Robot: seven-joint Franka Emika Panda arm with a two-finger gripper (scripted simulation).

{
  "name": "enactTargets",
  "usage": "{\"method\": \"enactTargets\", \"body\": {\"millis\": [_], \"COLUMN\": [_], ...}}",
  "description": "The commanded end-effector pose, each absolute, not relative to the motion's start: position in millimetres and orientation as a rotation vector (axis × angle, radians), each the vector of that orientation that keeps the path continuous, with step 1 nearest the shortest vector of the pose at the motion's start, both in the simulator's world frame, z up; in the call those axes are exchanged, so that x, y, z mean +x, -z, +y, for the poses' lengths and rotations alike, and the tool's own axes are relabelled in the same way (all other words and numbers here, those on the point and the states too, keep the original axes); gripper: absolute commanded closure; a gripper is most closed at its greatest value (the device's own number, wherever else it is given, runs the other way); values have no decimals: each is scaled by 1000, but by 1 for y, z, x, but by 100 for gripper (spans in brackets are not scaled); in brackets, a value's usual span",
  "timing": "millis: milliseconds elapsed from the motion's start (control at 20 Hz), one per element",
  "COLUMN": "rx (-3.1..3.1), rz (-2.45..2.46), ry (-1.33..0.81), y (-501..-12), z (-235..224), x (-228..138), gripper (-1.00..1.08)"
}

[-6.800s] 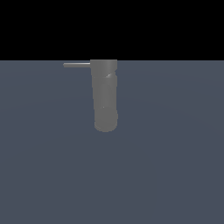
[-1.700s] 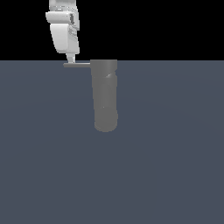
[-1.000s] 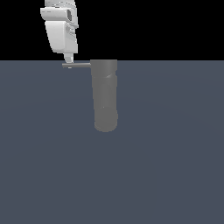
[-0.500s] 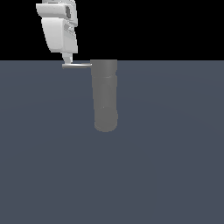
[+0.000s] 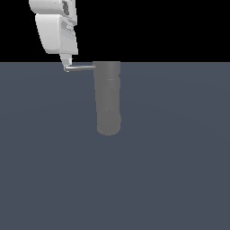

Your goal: Turn on the faucet by rotating a designated handle.

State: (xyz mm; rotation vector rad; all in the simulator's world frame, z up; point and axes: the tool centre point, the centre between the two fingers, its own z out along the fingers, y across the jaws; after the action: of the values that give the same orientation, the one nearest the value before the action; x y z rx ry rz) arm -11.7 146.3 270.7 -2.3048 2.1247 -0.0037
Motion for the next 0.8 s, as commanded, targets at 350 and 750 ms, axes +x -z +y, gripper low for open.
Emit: {"method": "enactTargets", "body": {"millis": [350,750], "rx": [-2308,-2307], "rz": [2126,2128], "ry": [7,4], "y": [-271,-271], "z": [132,108], "x": [-28,-47], "gripper": [108,108]}}
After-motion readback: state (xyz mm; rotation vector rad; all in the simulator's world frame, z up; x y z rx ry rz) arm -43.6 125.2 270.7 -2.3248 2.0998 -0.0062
